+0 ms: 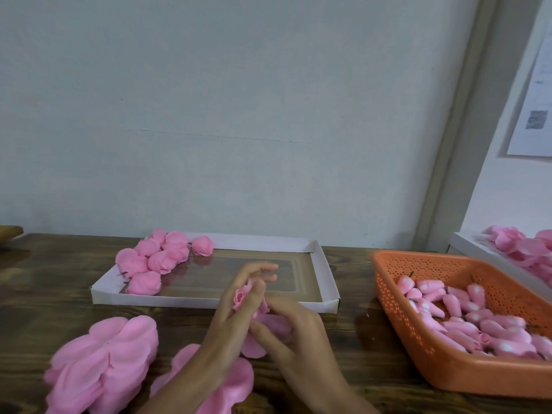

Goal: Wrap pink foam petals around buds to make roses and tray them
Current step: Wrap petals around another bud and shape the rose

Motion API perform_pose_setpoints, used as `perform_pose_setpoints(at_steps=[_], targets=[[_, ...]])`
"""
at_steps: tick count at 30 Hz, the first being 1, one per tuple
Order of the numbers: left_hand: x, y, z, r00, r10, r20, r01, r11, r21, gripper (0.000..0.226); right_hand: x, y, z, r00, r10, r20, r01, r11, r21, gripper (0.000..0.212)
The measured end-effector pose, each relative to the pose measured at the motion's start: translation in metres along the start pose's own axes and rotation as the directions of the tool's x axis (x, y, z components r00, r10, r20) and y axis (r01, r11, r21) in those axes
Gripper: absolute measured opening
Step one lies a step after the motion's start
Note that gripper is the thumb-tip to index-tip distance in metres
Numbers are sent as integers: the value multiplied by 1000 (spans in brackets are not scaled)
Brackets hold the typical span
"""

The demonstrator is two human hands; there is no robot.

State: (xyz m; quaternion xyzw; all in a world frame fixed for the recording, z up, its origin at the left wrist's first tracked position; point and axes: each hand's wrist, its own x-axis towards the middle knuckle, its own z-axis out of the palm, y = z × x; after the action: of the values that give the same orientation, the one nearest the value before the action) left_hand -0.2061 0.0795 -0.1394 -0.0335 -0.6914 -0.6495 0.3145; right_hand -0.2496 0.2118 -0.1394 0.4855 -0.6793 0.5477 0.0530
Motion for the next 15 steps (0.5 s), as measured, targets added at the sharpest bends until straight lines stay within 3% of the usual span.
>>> perform_pose_setpoints(at_steps=[3, 9, 15], targets=[[0, 3, 1, 999, -5, 42, 7, 999, -48, 72, 2, 4, -1, 999, 41, -14, -41, 999, 6, 15], [4, 9, -7, 997, -10, 80, 21, 990, -141, 41, 11, 4, -14, 990, 102, 95, -129, 933, 337, 27], [11, 13, -23, 994, -40, 105, 47, 997, -63, 40, 12, 11, -27, 982, 166, 95, -188, 925, 329, 21]])
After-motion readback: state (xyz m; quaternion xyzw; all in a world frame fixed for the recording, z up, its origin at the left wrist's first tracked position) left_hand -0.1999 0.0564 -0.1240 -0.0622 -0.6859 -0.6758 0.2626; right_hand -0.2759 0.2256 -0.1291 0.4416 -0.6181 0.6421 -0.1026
